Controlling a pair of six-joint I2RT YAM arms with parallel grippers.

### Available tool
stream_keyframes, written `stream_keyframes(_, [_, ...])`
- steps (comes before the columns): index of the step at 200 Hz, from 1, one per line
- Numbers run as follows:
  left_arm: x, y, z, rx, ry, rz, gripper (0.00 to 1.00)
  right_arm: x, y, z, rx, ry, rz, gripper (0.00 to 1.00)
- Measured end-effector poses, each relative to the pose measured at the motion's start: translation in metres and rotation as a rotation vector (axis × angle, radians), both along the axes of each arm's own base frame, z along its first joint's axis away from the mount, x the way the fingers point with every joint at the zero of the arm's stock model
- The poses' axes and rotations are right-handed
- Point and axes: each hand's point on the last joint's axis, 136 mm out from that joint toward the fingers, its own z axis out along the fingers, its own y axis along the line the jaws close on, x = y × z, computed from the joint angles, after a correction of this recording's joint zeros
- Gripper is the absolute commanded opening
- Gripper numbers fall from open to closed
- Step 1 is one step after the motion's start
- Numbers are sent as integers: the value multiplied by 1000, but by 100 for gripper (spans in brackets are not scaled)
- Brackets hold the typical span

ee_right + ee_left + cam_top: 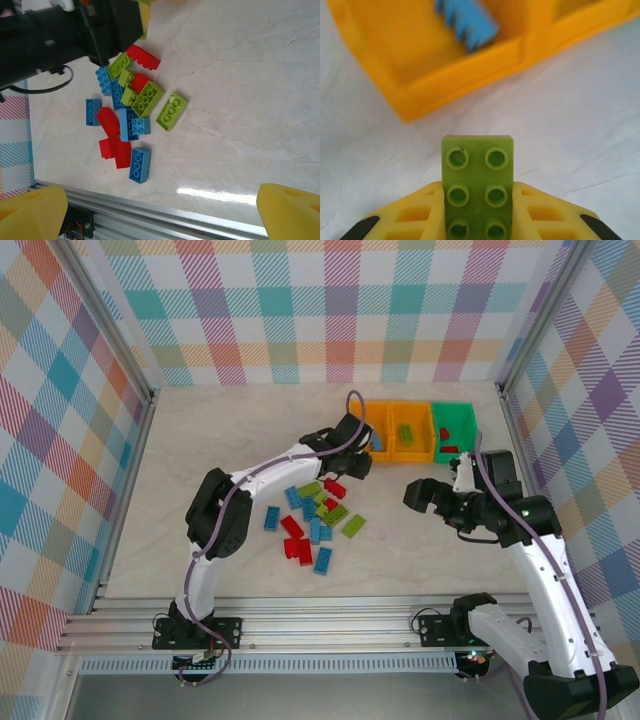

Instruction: Sort the legos into containers by color

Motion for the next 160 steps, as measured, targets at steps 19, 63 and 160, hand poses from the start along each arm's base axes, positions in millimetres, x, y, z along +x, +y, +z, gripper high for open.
stream_keyframes(19, [12, -34, 44, -110, -82, -18, 23, 1, -3, 3, -2, -15, -26, 98])
stream_keyframes(63, [58, -99, 88, -310, -229, -39, 23, -3, -9, 11, 0, -53, -61, 99])
stream_keyframes(160, [100, -143, 16, -368, -285, -37, 59, -13, -13, 18, 6, -87, -74, 100])
